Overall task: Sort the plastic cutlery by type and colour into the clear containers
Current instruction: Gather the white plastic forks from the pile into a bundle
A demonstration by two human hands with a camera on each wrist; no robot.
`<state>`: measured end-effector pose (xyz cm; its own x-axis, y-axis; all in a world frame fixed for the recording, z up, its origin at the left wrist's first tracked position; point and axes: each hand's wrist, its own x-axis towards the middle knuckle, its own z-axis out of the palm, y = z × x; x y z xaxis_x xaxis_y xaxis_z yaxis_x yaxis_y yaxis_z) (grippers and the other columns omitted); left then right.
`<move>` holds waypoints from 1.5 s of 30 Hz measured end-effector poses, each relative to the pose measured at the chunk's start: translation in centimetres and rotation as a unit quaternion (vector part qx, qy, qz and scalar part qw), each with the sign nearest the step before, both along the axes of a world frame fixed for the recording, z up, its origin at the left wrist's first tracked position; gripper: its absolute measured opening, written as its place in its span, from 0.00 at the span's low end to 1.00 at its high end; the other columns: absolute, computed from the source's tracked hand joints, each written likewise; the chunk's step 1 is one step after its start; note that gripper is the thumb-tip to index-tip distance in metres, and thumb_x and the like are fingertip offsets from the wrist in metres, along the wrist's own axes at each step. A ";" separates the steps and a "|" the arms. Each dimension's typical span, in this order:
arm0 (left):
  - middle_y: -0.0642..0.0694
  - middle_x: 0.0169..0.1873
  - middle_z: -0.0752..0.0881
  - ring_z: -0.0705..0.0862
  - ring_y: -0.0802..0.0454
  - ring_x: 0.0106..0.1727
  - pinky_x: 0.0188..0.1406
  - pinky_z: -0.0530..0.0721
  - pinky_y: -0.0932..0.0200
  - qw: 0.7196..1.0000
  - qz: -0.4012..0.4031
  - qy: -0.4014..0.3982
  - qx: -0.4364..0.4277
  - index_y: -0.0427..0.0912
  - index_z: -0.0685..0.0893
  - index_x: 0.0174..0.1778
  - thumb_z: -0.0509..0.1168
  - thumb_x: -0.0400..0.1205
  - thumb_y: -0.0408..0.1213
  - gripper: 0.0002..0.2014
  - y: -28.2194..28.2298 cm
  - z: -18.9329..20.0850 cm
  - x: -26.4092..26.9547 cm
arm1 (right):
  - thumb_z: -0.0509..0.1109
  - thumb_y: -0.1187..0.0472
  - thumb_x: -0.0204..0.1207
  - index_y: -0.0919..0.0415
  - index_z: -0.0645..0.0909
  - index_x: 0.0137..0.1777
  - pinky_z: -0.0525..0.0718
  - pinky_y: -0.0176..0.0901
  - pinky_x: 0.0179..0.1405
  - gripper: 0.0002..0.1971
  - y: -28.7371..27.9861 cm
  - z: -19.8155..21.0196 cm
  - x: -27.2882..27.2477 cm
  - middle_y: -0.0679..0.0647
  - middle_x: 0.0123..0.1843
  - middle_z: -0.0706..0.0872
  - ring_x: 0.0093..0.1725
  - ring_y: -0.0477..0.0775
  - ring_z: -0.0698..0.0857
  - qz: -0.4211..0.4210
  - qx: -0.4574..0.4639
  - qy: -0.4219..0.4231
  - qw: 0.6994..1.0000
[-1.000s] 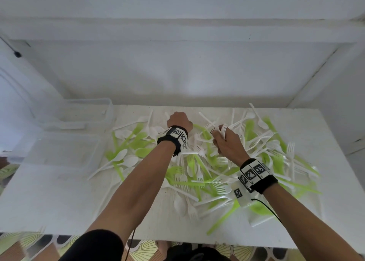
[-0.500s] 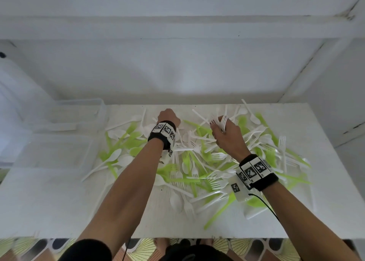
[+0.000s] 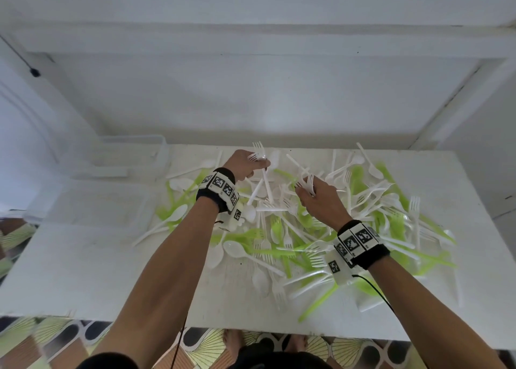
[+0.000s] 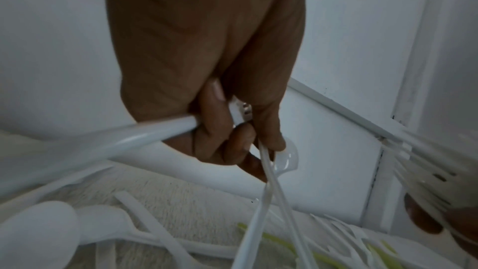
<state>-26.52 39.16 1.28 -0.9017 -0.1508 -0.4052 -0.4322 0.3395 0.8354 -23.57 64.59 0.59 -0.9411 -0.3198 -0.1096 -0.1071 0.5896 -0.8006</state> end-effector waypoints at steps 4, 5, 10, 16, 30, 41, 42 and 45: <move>0.48 0.23 0.72 0.69 0.48 0.24 0.18 0.64 0.65 0.998 0.000 -0.021 -0.060 0.35 0.84 0.38 0.75 0.78 0.45 0.15 -0.4 0.5 0.7 | 0.67 0.54 0.85 0.62 0.83 0.50 0.86 0.58 0.41 0.11 -0.8 0.3 0.2 0.60 0.39 0.89 0.39 0.64 0.87 0.014 0.018 0.002 1.000; 0.47 0.23 0.72 0.70 0.47 0.25 0.19 0.65 0.65 0.996 0.001 -0.029 -0.083 0.39 0.80 0.36 0.74 0.78 0.44 0.14 -0.6 0.7 0.8 | 0.67 0.53 0.85 0.62 0.83 0.51 0.84 0.55 0.42 0.11 -0.8 0.3 0.2 0.60 0.40 0.89 0.40 0.63 0.87 0.020 0.037 0.003 0.999; 0.46 0.29 0.84 0.71 0.50 0.28 0.24 0.69 0.62 0.997 0.067 0.006 -0.043 0.39 0.85 0.39 0.65 0.79 0.35 0.06 -1.5 2.1 1.8 | 0.72 0.40 0.80 0.50 0.76 0.37 0.73 0.46 0.42 0.18 -1.2 -0.3 0.4 0.45 0.33 0.81 0.38 0.51 0.81 0.062 0.136 0.005 0.989; 0.46 0.23 0.80 0.74 0.51 0.27 0.31 0.70 0.57 0.995 0.077 0.057 0.017 0.38 0.78 0.37 0.58 0.78 0.34 0.06 -1.3 2.3 5.7 | 0.70 0.34 0.77 0.58 0.76 0.44 0.77 0.47 0.40 0.25 -2.0 -2.1 0.1 0.53 0.40 0.83 0.46 0.59 0.84 0.069 0.230 0.040 0.970; 0.40 0.36 0.84 0.85 0.41 0.41 0.44 0.80 0.51 0.986 0.123 0.050 -0.096 0.39 0.81 0.38 0.74 0.79 0.54 0.20 2.3 -2.9 10.1 | 0.73 0.59 0.78 0.67 0.81 0.51 0.79 0.55 0.49 0.11 -2.4 -1.5 0.5 0.64 0.51 0.85 0.52 0.70 0.84 0.071 0.245 0.151 0.955; 0.43 0.44 0.90 0.88 0.41 0.49 0.47 0.85 0.53 0.967 0.082 -0.028 -0.238 0.42 0.88 0.48 0.72 0.79 0.51 0.14 5.1 -5.0 9.3 | 0.62 0.54 0.89 0.60 0.77 0.58 0.77 0.34 0.31 0.09 -1.6 4.3 1.5 0.44 0.40 0.91 0.30 0.37 0.83 -0.046 -0.101 0.265 0.958; 0.45 0.43 0.89 0.86 0.42 0.48 0.45 0.84 0.53 0.965 0.079 -0.029 -0.248 0.43 0.88 0.48 0.72 0.79 0.51 0.14 5.2 -4.9 9.2 | 0.61 0.56 0.89 0.60 0.76 0.59 0.77 0.34 0.31 0.08 -1.4 4.6 1.7 0.46 0.40 0.91 0.30 0.38 0.84 -0.045 -0.122 0.262 0.956; 0.46 0.39 0.86 0.86 0.42 0.45 0.40 0.78 0.56 0.969 0.081 -0.018 -0.234 0.41 0.87 0.44 0.70 0.79 0.49 0.13 5.3 -4.5 8.9 | 0.61 0.62 0.89 0.63 0.75 0.58 0.76 0.32 0.31 0.05 -1.0 5.0 2.2 0.48 0.36 0.86 0.29 0.42 0.83 -0.049 -0.163 0.262 0.950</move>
